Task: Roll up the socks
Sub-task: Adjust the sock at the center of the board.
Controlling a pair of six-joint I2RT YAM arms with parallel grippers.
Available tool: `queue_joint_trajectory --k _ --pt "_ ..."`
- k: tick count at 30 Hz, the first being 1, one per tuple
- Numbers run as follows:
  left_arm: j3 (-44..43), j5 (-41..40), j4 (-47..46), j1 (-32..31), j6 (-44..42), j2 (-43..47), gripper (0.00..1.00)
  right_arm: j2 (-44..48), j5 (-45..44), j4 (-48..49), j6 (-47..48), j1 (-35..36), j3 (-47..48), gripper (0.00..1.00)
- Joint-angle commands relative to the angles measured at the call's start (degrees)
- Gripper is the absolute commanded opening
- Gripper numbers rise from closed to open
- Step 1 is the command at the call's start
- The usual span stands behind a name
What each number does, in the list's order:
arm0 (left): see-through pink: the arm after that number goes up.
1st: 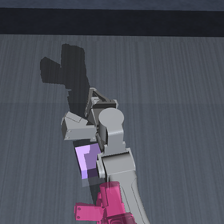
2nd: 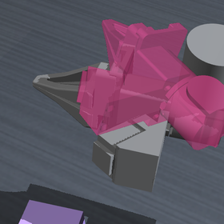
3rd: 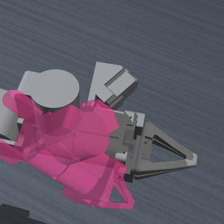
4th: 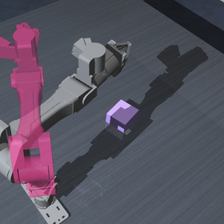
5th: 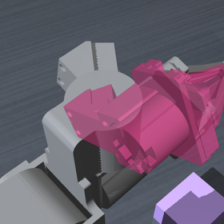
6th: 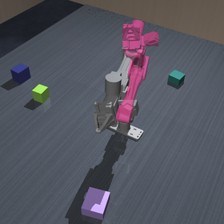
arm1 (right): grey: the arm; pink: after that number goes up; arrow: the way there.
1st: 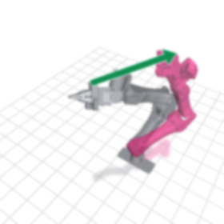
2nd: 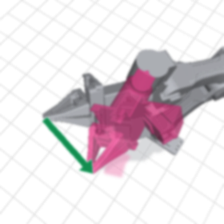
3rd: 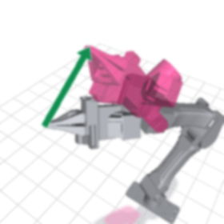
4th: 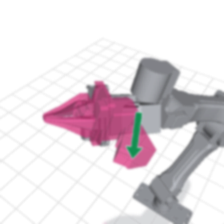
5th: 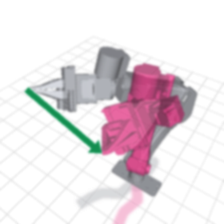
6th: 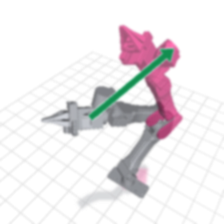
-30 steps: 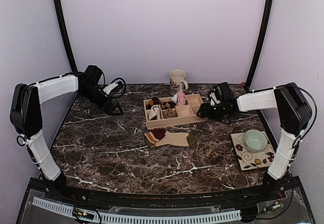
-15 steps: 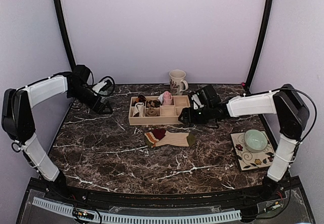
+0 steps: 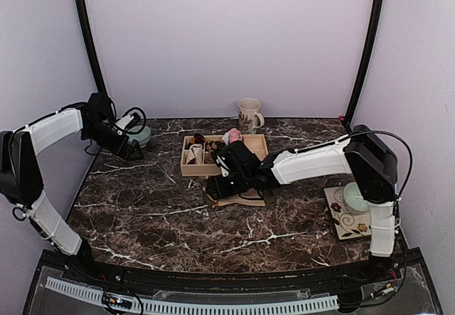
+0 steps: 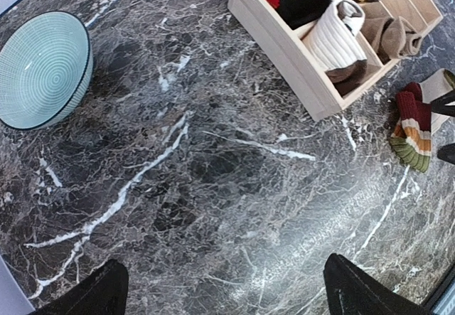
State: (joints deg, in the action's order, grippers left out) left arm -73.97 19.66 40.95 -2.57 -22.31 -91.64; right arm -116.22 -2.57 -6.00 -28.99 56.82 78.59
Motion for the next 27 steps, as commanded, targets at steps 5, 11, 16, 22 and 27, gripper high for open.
queue_joint_trajectory --k 5,11,16,22,27 --pt "3.4 6.7 3.0 -0.2 -3.2 5.3 0.99 -6.2 -1.5 -0.8 -3.0 -0.4 6.0 0.58" --pt "3.2 9.4 4.3 -0.2 -4.3 5.1 0.99 -7.9 1.1 0.7 -4.4 -0.2 6.5 0.28" --pt "3.3 15.2 6.3 -0.2 -6.9 5.2 0.99 -6.8 3.6 3.2 -2.7 1.5 7.3 0.06" --pt "4.6 24.1 6.6 -0.3 -9.0 4.8 0.99 -6.1 7.5 1.4 5.3 6.4 9.9 0.07" --pt "4.9 28.7 6.4 -2.9 -10.7 0.9 0.99 1.4 8.4 7.9 1.1 6.0 -0.5 0.30"
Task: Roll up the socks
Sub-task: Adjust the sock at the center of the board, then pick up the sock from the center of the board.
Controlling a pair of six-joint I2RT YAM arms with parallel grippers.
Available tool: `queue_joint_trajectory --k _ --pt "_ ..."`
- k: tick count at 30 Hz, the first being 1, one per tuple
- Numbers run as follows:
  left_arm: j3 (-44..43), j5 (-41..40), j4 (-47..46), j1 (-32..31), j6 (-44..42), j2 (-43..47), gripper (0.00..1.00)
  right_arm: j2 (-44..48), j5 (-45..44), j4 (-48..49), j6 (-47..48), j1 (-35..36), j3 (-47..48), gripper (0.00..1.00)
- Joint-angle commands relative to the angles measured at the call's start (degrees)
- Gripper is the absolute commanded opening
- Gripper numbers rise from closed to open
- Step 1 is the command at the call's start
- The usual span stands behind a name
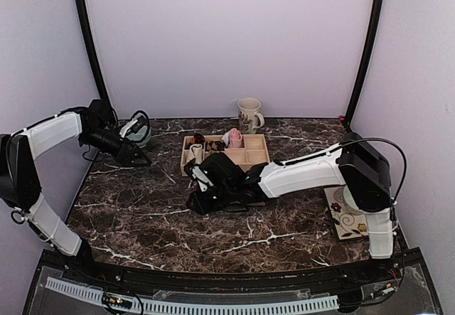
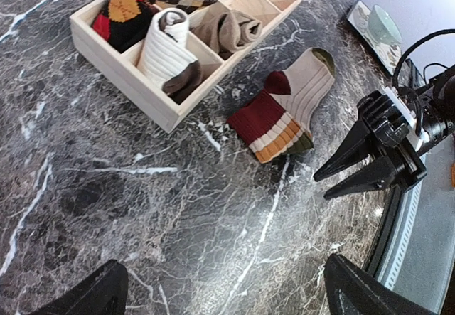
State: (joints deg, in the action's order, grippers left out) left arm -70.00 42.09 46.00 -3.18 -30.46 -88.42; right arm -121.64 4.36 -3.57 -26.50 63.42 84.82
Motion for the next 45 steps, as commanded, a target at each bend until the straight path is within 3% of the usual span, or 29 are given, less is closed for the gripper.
queue_joint_trajectory --k 1,7,13,18,28,31,35,37,39,43,45 --pt "0.9 6.3 1.1 -3.5 -2.9 -3.5 0.99 8.7 1.1 6.3 -2.7 -1.2 -9.6 0.39" --pt "-0.9 3.9 -2.1 -13.4 -3.6 -10.5 0.99 18.5 -8.6 1.8 -11.1 -7.9 -20.0 0.56" --pt "-7.8 -0.7 -3.1 -18.5 -2.4 -19.6 0.99 21.8 -15.9 -4.5 -14.6 -13.2 -25.5 0.57" --pt "-7.2 -8.0 -10.9 -21.5 0.3 -21.5 0.99 19.7 -17.9 -7.3 -14.7 -14.1 -25.5 0.53" --pt "-10.3 -13.1 -11.8 -24.9 -1.7 -27.1 0.73 15.5 -18.5 -9.4 -14.3 -14.2 -23.7 0.49" --pt "-10.3 -14.2 -12.0 -26.1 -1.9 -28.8 0.68 14.7 -17.9 -9.1 -13.9 -14.3 -24.0 0.42" --pt "-10.6 -14.3 -11.5 -27.2 -2.3 -30.6 0.60 13.7 -16.0 -6.7 -13.8 -14.5 -24.4 0.14" --pt "-10.6 -14.4 -11.4 -27.8 -2.8 -31.0 0.52 13.6 -15.1 -5.7 -13.6 -14.5 -24.2 0.05" --pt "-10.9 -14.4 -10.9 -28.3 -3.1 -31.1 0.46 14.1 -14.5 -4.3 -13.3 -14.5 -24.1 0.01" --pt "-12.6 -13.7 -6.6 -29.0 -3.4 -30.6 0.24 15.4 -15.1 -3.8 -10.1 -14.6 -22.2 0.00" --pt "-11.9 -13.5 -4.8 -29.1 -3.1 -28.7 0.19 16.0 -15.1 -3.6 -7.7 -14.7 -20.5 0.00"
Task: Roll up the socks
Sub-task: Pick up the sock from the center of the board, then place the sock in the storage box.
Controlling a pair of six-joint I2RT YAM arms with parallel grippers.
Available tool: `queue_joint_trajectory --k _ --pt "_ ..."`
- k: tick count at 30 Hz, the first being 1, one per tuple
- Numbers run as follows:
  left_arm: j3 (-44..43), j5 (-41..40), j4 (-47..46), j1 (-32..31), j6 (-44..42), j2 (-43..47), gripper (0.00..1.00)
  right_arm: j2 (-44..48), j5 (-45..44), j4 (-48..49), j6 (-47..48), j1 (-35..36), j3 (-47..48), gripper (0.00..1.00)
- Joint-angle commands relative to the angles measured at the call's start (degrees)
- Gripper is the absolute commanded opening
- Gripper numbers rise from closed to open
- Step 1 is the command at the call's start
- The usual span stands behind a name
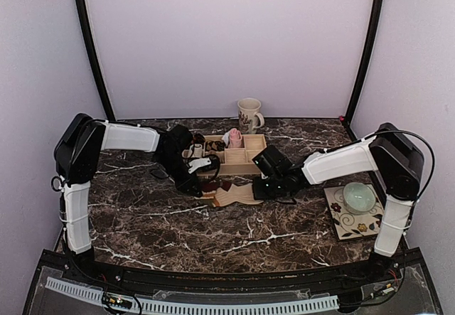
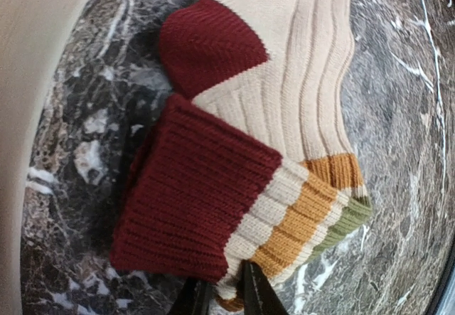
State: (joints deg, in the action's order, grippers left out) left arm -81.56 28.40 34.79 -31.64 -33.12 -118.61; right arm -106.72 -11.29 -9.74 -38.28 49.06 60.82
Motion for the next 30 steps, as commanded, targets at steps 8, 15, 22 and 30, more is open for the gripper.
queue_joint_trajectory --k 8,15,22,30 --pt "13.9 -2.2 3.3 -1.5 -2.3 18.7 0.17 0.5 0.7 3.1 14.9 -0.3 12.7 0.00" --pt "24.1 -6.3 -1.4 -4.6 -4.6 27.7 0.22 -8.3 4.0 1.9 24.5 -1.8 27.3 0.00" --pt "25.3 -10.5 0.3 -5.1 -4.9 31.9 0.36 -16.2 6.2 -1.4 26.4 -4.8 38.4 0.35" --pt "25.8 -19.9 -0.8 -1.4 -1.5 37.9 0.62 -2.3 2.3 8.3 29.7 -4.4 23.7 0.75"
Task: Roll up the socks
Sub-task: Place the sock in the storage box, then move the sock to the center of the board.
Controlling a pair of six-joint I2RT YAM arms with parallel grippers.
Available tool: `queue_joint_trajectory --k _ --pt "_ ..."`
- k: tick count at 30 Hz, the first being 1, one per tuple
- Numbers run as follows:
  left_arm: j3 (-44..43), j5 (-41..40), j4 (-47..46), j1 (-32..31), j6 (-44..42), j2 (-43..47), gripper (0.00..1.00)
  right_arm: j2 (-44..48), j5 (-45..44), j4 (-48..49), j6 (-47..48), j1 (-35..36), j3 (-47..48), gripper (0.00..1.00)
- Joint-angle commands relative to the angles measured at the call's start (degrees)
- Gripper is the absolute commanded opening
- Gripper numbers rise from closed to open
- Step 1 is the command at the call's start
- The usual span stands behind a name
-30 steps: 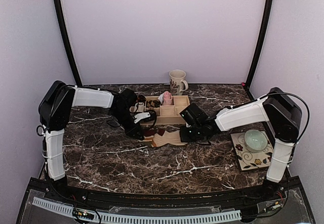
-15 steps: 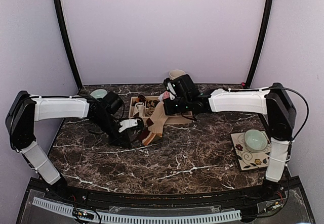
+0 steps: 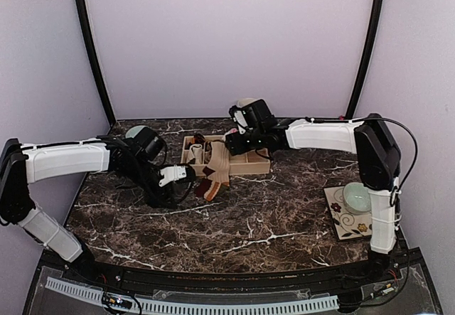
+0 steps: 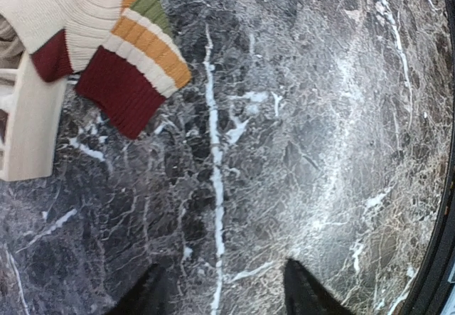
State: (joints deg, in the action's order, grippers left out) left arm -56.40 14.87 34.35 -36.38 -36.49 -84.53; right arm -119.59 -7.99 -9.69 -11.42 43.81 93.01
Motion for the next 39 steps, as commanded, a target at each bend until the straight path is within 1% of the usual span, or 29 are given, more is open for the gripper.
queue_joint_trajectory --k 1,2,3,4,6,9,12,14,16,19,25,32,36,39 --pt "0.7 -7.8 -1.3 5.1 2.6 5.0 0.74 13.4 0.5 10.5 3.6 1.2 -11.8 0.77" --pt "1.1 -10.3 -2.7 6.8 3.4 6.1 0.94 15.6 2.6 12.4 4.4 1.8 -14.2 0.78" --pt "1.7 -13.2 -4.7 8.3 3.7 7.6 0.99 17.8 4.9 13.6 5.2 2.3 -16.3 0.80" --pt "2.4 -15.3 -5.9 9.8 3.5 8.9 0.99 18.4 7.8 13.9 5.9 2.5 -17.5 0.81" --pt "3.4 -15.4 -6.8 12.5 2.1 12.5 0.99 17.4 13.1 12.6 6.6 3.4 -17.7 0.78" --pt "4.7 -16.5 -8.3 13.2 2.1 15.9 0.99 12.5 19.7 9.9 6.5 4.5 -15.6 0.72" --pt "4.3 -14.1 -5.5 13.3 2.6 15.9 0.99 6.5 26.2 8.4 4.7 4.6 -12.3 0.66" --pt "3.3 -12.5 -3.0 13.3 3.8 14.4 0.99 2.4 28.3 7.0 4.1 4.5 -9.6 0.63" --pt "2.3 -9.8 0.4 13.4 4.2 12.5 0.97 -0.7 29.4 5.9 4.1 4.4 -7.1 0.59" --pt "2.0 -7.5 3.0 13.5 4.2 10.6 0.92 -4.4 29.3 3.2 4.8 4.4 -2.3 0.57" --pt "3.4 -4.6 2.9 13.6 4.3 10.7 0.90 -9.9 29.5 -1.1 5.9 4.3 4.0 0.53" --pt "3.9 -5.7 1.7 13.6 4.1 10.4 0.90 -10.5 32.3 -0.3 5.1 4.4 1.7 0.43" --pt "3.3 -6.0 1.7 13.6 4.2 9.8 0.90 -10.6 32.1 -0.7 5.0 4.8 0.7 0.45" --pt "2.6 -5.8 1.8 13.6 4.5 9.7 0.90 -11.2 31.7 -1.8 5.3 4.9 1.1 0.44"
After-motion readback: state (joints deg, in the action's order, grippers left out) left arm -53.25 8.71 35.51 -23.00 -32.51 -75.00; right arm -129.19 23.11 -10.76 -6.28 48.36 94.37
